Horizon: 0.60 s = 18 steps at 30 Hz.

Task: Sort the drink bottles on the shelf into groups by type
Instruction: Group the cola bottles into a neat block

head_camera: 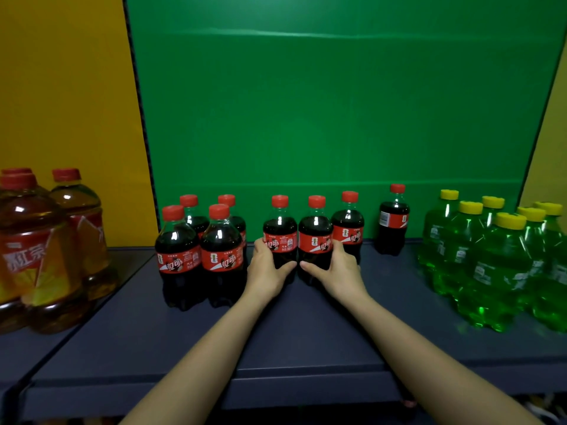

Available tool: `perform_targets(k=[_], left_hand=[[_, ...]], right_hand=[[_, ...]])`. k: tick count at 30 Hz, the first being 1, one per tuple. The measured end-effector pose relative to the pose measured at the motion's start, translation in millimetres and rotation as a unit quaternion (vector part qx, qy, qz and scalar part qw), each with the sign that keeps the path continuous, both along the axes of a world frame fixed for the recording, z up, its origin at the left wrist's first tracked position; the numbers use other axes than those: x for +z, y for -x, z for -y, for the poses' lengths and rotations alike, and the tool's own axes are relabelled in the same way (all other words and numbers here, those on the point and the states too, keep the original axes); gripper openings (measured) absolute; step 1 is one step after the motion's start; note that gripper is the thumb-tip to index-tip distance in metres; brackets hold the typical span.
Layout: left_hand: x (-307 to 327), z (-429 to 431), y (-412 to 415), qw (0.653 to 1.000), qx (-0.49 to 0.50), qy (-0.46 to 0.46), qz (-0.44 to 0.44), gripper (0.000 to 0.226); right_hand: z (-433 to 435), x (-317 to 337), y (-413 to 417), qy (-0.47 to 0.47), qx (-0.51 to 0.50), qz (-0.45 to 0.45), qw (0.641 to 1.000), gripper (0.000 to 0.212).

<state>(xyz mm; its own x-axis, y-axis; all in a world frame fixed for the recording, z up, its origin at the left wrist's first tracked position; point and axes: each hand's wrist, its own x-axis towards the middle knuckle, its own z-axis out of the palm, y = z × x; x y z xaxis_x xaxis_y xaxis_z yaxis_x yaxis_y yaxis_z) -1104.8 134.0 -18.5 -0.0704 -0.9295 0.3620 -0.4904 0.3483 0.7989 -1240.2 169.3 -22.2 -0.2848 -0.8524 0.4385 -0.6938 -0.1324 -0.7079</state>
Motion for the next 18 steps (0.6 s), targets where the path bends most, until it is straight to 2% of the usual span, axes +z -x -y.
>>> perform_targets(k=[14,18], left_hand=[[-3,3,4,1.0,0.01,0.017,-0.015,0.065],[0,-7,5,0.999,0.012,0.043,0.007,0.075]], right_hand=[[-2,4,-1,-0.008,-0.062,-0.076,0.995,0.058],[-12,8,2,0.002,-0.074,-0.116,0.99,0.051]])
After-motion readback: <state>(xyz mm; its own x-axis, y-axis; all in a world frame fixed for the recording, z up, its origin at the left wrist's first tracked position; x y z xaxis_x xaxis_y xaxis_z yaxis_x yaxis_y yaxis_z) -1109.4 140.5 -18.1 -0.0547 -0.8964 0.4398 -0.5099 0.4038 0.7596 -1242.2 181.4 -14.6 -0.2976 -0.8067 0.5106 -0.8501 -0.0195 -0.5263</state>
